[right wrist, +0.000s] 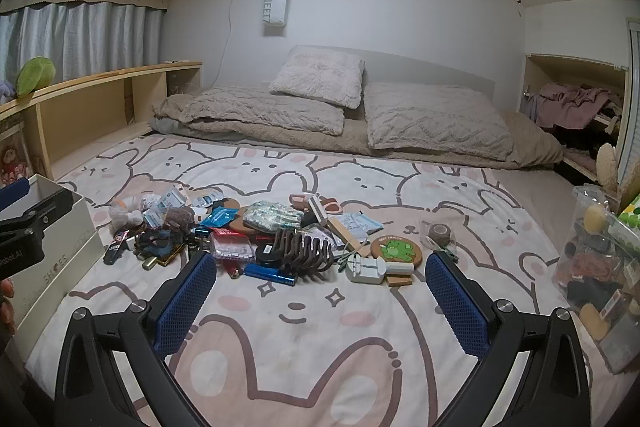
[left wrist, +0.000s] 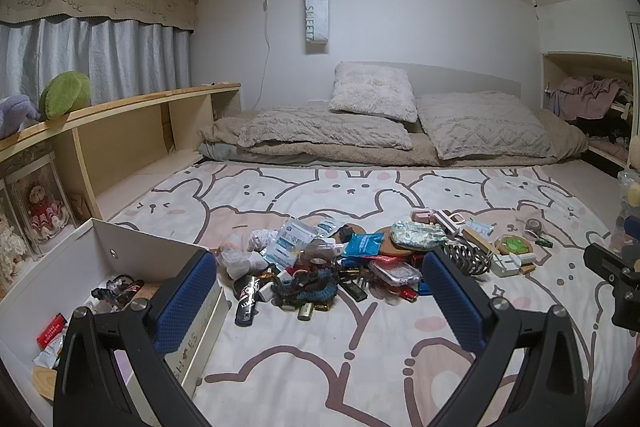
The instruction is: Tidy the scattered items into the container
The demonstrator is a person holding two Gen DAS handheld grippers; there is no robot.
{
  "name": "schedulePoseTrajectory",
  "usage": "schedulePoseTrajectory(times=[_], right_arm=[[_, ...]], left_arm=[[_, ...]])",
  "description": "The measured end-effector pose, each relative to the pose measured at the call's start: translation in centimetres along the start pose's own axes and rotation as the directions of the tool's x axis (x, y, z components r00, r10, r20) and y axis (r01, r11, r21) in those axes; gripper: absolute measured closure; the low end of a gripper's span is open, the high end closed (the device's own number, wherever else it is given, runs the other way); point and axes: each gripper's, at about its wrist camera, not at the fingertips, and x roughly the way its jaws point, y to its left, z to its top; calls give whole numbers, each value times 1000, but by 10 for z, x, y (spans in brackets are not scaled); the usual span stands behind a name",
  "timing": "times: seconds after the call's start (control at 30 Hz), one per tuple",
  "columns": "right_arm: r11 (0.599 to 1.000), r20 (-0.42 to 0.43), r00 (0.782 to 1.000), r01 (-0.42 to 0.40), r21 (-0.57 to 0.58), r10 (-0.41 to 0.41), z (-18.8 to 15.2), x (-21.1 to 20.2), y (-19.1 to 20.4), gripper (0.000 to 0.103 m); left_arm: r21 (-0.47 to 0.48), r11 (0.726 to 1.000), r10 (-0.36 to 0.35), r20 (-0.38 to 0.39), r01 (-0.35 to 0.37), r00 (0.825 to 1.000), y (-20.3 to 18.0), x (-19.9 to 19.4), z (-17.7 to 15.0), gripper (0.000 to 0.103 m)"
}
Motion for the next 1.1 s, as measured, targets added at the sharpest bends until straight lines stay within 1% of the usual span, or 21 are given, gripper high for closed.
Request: schedulePoseTrajectory(times=[0.27, 0.43, 0.6, 0.7, 0.97, 1.1], right_arm=[[1000, -13, 1000, 7, 19, -6, 0, 3, -8, 0], [999, -22, 999, 28, 29, -27, 0, 5, -18, 0], [997, -43, 998, 47, 54, -45, -3, 10, -30, 0], [996, -56, 997, 58, 69, -54, -4, 14, -38, 0], [991, -95, 994, 62, 117, -51, -9, 23, -54, 0], [988, -128, 991, 60, 142, -42, -12, 33, -61, 0]], left_arm=[[1, 1000, 4, -7, -4, 1000, 0, 3, -2, 0], [-6, 1000, 31, -11, -31, 999, 6, 9, 0, 0], [-43, 998, 47, -31, -49, 998, 20, 18, 3, 0], [-49, 997, 65, -43, -67, 997, 25, 24, 4, 0], [-31, 996, 75, -79, -78, 994, 28, 41, 7, 0], [6, 997, 81, -110, -81, 991, 23, 56, 6, 0]])
